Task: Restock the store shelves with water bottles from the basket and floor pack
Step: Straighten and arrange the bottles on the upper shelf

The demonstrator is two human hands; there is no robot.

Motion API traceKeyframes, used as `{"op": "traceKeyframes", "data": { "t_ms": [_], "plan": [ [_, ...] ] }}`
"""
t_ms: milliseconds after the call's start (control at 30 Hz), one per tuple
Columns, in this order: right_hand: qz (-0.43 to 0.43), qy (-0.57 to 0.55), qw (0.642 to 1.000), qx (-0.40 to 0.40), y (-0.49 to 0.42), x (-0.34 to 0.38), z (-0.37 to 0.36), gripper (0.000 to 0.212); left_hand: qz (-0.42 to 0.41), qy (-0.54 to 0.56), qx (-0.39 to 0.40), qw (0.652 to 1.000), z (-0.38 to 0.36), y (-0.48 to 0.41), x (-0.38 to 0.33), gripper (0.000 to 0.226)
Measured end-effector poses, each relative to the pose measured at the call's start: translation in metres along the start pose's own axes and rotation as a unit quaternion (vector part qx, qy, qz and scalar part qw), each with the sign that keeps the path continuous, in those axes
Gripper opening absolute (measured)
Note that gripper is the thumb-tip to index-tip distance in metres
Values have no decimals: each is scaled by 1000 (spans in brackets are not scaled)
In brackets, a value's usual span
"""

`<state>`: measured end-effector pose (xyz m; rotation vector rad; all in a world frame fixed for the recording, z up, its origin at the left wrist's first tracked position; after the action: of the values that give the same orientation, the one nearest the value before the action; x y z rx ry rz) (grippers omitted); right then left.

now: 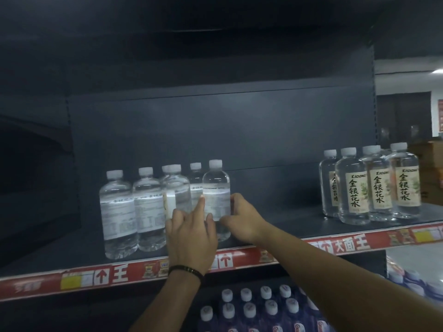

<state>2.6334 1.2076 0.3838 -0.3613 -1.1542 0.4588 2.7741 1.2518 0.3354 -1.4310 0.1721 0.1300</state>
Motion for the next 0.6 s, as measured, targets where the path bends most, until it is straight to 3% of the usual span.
{"op": "traceKeyframes", "data": {
  "t_ms": [100,233,433,533,600],
  "plan": [
    [19,6,999,-35,2,-5,5,52,61,60,70,994,2,-4,-17,51],
    [42,32,996,-78,2,-15,7,50,183,171,141,958,-18,-10,-22,48],
    [66,35,995,-65,9,-26,24,46,233,249,223,913,-33,-28,-18,40],
    [116,99,984,-91,17,-35,33,48,282,297,264,873,-49,-27,-12,38],
    [166,172,968,-81,28,-39,38,65,317,348,301,829,-61,-22,-15,44]
  ]
}}
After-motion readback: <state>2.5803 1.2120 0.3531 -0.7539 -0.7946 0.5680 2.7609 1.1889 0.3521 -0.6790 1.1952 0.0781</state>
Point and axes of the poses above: each hand's wrist, its own y-axis away from the middle knuckle, its own z-axis out of the back of the hand, x = y × z, the point moved 2 cm from there along -y, towards the middle knuckle, and after that the axes turned 14 degrees about -x, right-handed, at the moved point
